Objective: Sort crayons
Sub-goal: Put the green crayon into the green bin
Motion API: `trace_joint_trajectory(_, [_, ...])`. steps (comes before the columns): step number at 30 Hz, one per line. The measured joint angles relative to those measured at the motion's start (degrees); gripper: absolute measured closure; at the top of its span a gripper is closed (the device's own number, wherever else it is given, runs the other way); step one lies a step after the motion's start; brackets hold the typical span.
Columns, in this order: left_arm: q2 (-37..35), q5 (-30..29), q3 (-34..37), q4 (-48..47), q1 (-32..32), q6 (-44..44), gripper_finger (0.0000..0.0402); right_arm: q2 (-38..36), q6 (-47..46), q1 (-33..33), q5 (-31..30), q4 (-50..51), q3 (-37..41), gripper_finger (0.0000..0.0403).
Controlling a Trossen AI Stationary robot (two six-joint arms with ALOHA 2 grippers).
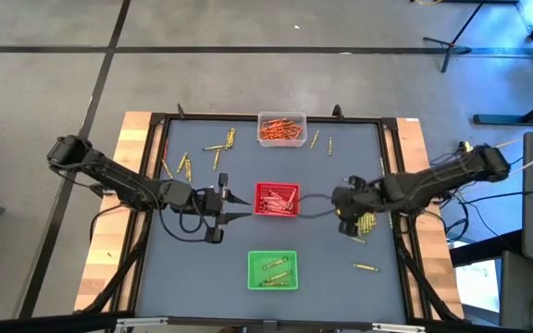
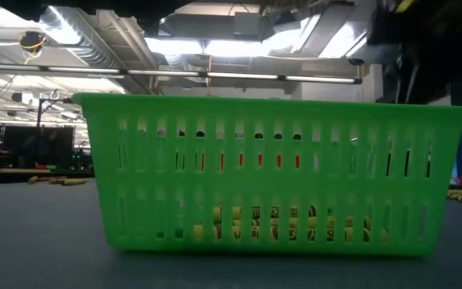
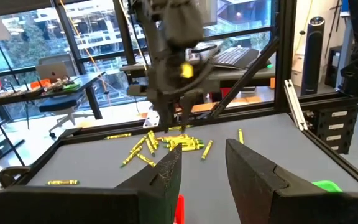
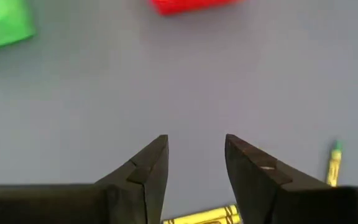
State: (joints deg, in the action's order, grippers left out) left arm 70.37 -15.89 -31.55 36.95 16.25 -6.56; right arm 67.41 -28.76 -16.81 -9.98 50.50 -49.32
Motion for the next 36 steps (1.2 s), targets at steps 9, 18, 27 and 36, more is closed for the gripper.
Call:
trace_joint_trajectory(9, [0.0,-0.1,0.0,0.1,-0.2,0.0,0.0292,2.9,0.9,5.4,3.6,-0.3,5.2,0.0249])
trace_joint_trajectory(18, [0.0,-0.2,0.0,0.2,-0.7,-0.1,0.0292,10.9,16.4,12.2,4.9,0.6,5.3,0.0249])
trace_joint_trajectory(27, [0.0,-0.2,0.0,0.1,-0.6,0.2,0.0292,18.5,34.4,15.9,0.0,1.0,5.3,0.0249])
trace_joint_trajectory(36, [0.0,-0.1,0.0,-0.3,-0.5,0.5,0.0292,22.4,38.1,17.3,-0.9,-0.9,5.3,0.0271])
